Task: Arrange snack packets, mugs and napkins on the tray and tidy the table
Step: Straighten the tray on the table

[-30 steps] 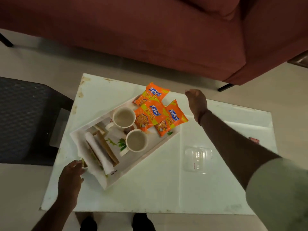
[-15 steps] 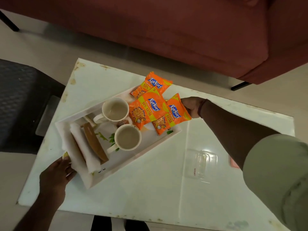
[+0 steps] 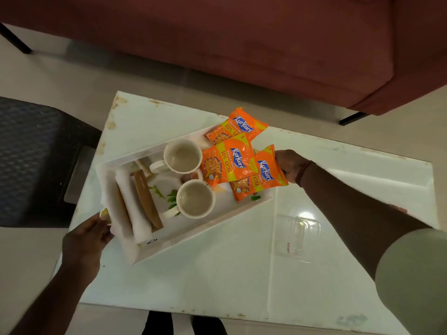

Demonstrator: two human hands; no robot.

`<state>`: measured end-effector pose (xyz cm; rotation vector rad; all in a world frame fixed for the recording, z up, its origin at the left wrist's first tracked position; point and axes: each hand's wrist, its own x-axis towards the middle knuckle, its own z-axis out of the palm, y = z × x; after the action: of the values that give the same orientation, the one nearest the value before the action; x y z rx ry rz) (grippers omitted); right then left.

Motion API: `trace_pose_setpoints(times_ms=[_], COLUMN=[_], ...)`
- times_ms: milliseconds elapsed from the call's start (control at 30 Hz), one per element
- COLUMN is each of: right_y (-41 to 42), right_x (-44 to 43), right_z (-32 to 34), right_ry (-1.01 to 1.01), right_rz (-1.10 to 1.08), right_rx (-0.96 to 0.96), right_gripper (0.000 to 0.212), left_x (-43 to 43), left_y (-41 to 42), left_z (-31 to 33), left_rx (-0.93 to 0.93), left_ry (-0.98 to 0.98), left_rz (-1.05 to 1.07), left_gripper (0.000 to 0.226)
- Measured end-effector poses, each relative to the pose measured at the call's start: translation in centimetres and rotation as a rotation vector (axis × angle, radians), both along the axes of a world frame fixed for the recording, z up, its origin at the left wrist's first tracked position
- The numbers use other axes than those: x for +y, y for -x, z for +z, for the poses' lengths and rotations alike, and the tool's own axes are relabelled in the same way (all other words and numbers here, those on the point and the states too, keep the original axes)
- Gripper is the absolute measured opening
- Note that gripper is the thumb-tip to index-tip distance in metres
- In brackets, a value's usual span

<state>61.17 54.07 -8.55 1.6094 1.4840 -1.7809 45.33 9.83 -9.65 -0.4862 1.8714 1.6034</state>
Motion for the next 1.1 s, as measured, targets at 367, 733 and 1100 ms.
trace_pose_setpoints(times_ms=[367, 733, 1100], right_y=[-8.2, -10.3, -10.0], right_x=[-0.8, -3.3, -3.6], right_z=[0.1, -1.8, -2.8], right_ry=[-0.055, -0.143, -0.102], right_rz=[-0.238, -0.371, -0.372], right_rx=[0.058, 0.121, 0.025], right_gripper=[0.040, 0.041, 0.039], left_x=[7.9, 11.8, 12.0], left_y=[8.1, 11.1, 10.9], left_z=[1.8, -0.7, -1.8], left_rx=[0.060, 0.014, 0.004], left_ry=[0.003, 0.060, 0.139], left_rz=[-0.299, -0.366, -0.373], left_gripper=[0.010, 0.006, 0.033])
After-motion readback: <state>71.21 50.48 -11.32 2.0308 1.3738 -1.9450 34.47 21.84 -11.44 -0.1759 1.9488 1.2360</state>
